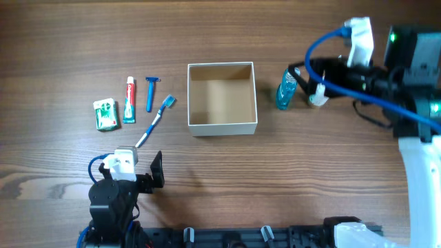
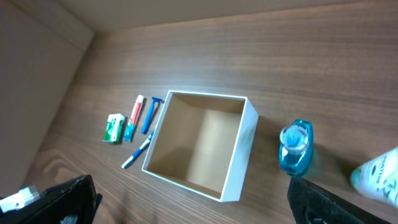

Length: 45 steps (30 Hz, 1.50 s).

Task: Pack container
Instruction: 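Reach right gripper to the blue mouthwash bottle and grasp it, then carry the mouthwash bottle into the box and release it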

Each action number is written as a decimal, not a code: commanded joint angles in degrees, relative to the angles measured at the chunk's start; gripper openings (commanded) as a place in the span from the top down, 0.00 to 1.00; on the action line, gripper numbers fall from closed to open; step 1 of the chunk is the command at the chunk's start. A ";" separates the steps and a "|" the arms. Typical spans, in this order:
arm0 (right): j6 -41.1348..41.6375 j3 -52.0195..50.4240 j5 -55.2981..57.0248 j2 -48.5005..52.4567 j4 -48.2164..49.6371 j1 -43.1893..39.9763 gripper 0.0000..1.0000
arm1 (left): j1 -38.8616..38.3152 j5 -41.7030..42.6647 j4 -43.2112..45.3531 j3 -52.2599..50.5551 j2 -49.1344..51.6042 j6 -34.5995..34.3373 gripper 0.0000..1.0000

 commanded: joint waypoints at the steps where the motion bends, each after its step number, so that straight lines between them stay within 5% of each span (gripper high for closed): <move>1: 1.66 7.58 11.54 5.97 -3.96 4.39 0.00 | 0.46 1.55 -0.22 -0.81 -0.46 1.09 0.00; 10: 13.40 9.46 25.22 19.91 -7.69 8.39 0.00 | 0.46 1.55 -0.20 -0.79 -0.46 1.09 0.00; 29: 17.46 9.44 29.53 38.10 -8.00 8.28 0.13 | 0.46 1.55 -0.22 -0.81 -0.46 1.09 0.00; 45: 17.46 9.38 29.92 37.70 -10.27 8.28 0.76 | 0.46 1.55 -0.22 -0.79 -0.46 1.09 0.00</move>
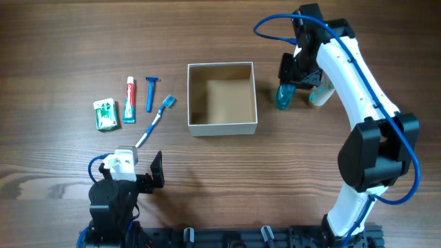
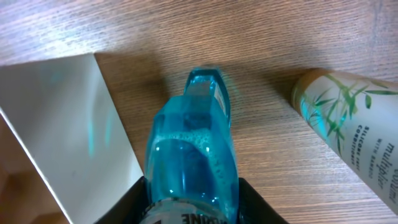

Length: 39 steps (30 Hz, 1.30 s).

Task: Pack container
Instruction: 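Carry the mouthwash bottle into the box and release it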

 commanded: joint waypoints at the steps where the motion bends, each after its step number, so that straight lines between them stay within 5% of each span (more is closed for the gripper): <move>1: 0.20 0.61 2.54 -0.94 -0.76 -0.09 0.78 | 0.46 1.55 -0.22 -0.81 -0.46 1.09 0.00; 8: 0.11 1.44 3.80 -12.66 -1.33 0.39 0.96 | 0.46 1.55 -0.22 -0.81 -0.46 1.09 0.00; 19: 1.88 2.19 3.82 -29.62 -1.57 15.47 0.96 | 0.46 1.55 -0.22 -0.81 -0.46 1.09 0.00; 25: 3.34 2.05 6.43 -24.48 1.68 21.77 0.96 | 0.46 1.55 -0.22 -0.79 -0.46 1.09 0.00; 39: 2.16 2.05 7.02 -1.16 7.82 19.63 0.96 | 0.46 1.53 -0.22 -0.81 -0.46 1.09 0.00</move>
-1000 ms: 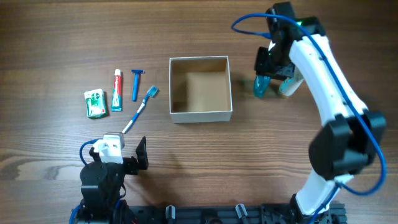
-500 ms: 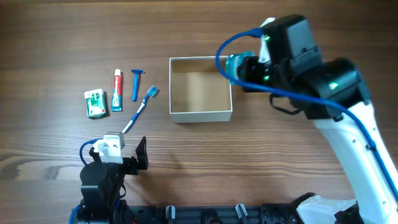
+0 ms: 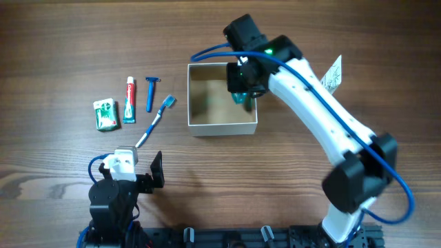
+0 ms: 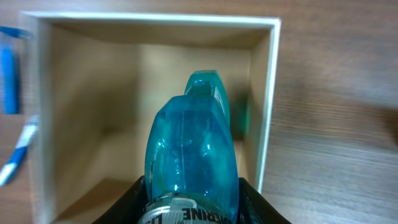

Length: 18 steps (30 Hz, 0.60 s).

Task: Pack container
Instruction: 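Carry the mouthwash bottle into the box and release it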

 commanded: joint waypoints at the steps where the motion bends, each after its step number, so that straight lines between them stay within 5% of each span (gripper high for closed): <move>1: 0.31 0.63 1.55 2.71 1.40 -1.03 0.96 | 0.46 1.55 -0.20 -0.81 -0.46 1.09 0.00; 10: 2.95 0.37 1.36 3.43 2.91 -3.76 0.95 | 0.46 1.55 -0.20 -0.81 -0.46 1.09 0.00; 14: 2.36 0.15 1.40 3.43 5.27 -3.80 0.85 | 0.46 1.55 -0.20 -0.81 -0.46 1.07 0.00; 15: 2.10 0.15 1.38 3.43 5.73 -3.80 0.81 | 0.46 1.55 -0.20 -0.79 -0.46 1.09 0.00; 16: 2.12 0.15 1.36 3.43 5.88 -3.80 0.58 | 0.46 1.55 -0.20 -0.81 -0.46 1.09 0.00; 18: 2.05 0.15 1.33 3.43 5.73 -3.78 0.43 | 0.46 1.55 -0.20 -0.81 -0.46 1.09 0.00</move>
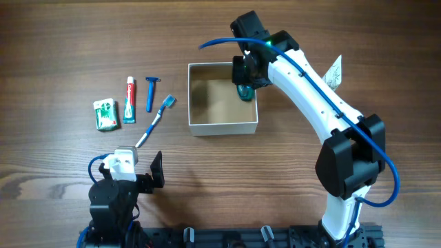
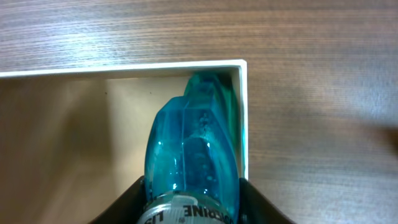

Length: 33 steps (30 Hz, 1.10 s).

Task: Pack container
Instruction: 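Carry the mouthwash bottle into the box and release it, then move right gripper to the white lotion tube and grasp it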

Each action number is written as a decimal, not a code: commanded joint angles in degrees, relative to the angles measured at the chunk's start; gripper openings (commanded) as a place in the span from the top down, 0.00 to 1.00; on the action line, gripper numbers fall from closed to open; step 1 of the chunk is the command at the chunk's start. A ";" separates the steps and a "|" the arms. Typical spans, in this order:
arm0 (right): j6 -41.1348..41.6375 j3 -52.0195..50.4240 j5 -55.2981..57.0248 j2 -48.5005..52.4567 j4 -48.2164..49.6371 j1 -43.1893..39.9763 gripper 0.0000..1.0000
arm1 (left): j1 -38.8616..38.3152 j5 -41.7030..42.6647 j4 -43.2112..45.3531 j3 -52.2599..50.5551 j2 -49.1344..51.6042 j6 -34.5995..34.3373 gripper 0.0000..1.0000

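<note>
A white open box [image 1: 222,127] stands mid-table. My right gripper [image 1: 247,77] is shut on a blue mouthwash bottle [image 2: 193,155], held inside the box against its right wall [image 2: 242,112], far corner; the bottle [image 1: 244,91] shows teal in the overhead view. A green packet [image 1: 105,114], a toothpaste tube [image 1: 129,100], a blue razor [image 1: 151,93] and a blue toothbrush [image 1: 155,122] lie on the table left of the box. My left gripper [image 1: 156,170] is parked at the near left edge, jaws apart, holding nothing.
A white bottle with a leaf print [image 1: 333,71] lies on the table right of the box, partly hidden by my right arm. The table is brown wood grain.
My right gripper has carried the blue bottle from above the box's middle-right to the far right corner inside the box. The left arm and the items on the left are unchanged.
My right gripper was open, well away from the blue bottle standing right of the box. Then it was shut on that bottle beside the white one. Later it held the bottle over the box, and now in the box's far right corner.
</note>
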 commanded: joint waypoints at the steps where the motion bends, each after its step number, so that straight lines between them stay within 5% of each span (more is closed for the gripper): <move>1: -0.17 0.22 0.94 -0.92 0.33 0.11 0.41 | 0.46 1.53 -0.22 -0.81 -0.46 1.07 0.00; 8: -1.62 0.87 0.81 -5.29 -3.65 0.11 0.32 | 0.46 1.51 -0.22 -0.81 -0.46 1.09 0.00; 20: -6.43 0.85 11.34 -29.22 -10.36 -4.57 0.18 | 0.46 1.53 -0.22 -0.81 -0.46 1.09 0.00; 27: -8.00 -0.55 6.27 -26.67 -11.47 -20.87 0.17 | 0.46 1.53 -0.22 -0.81 -0.46 1.09 0.00; 33: -11.34 -0.63 -0.31 -18.12 -12.00 -26.14 0.23 | 0.46 1.51 -0.22 -0.81 -0.46 1.09 0.00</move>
